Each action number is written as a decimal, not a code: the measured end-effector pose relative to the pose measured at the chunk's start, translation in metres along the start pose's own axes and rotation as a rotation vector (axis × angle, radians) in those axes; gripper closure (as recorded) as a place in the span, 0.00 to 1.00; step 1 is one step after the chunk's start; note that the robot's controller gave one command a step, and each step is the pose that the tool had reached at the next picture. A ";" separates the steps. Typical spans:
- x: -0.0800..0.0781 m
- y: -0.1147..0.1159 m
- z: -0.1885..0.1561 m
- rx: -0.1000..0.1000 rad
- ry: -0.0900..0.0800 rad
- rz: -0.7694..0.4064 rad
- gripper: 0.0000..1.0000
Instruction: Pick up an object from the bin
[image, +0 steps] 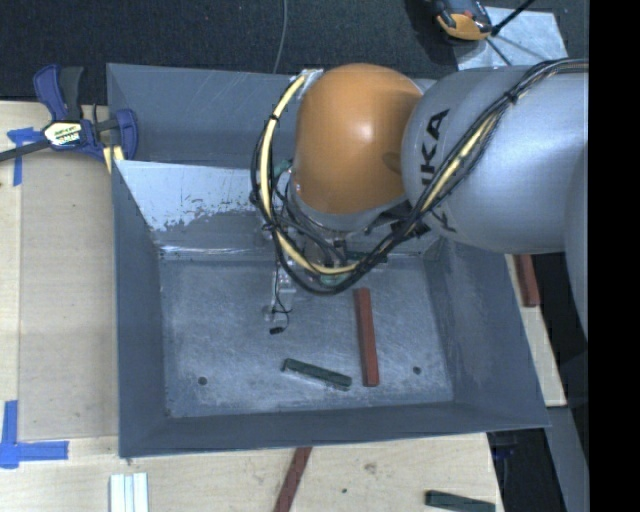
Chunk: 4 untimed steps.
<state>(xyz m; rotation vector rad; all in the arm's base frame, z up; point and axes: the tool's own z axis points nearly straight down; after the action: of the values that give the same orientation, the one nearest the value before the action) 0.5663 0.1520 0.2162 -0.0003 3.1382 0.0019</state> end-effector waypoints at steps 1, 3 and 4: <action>0.022 -0.039 0.067 0.000 -0.003 -0.058 0.00; 0.044 -0.087 0.074 0.001 -0.001 0.075 0.00; 0.057 -0.085 0.148 0.001 0.004 0.231 0.00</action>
Offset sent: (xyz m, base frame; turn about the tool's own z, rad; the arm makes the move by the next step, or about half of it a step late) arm -0.0462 -0.0854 -0.0562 0.0368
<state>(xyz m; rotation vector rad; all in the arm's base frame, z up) 0.5099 0.0672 0.0684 0.3626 3.1210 0.0004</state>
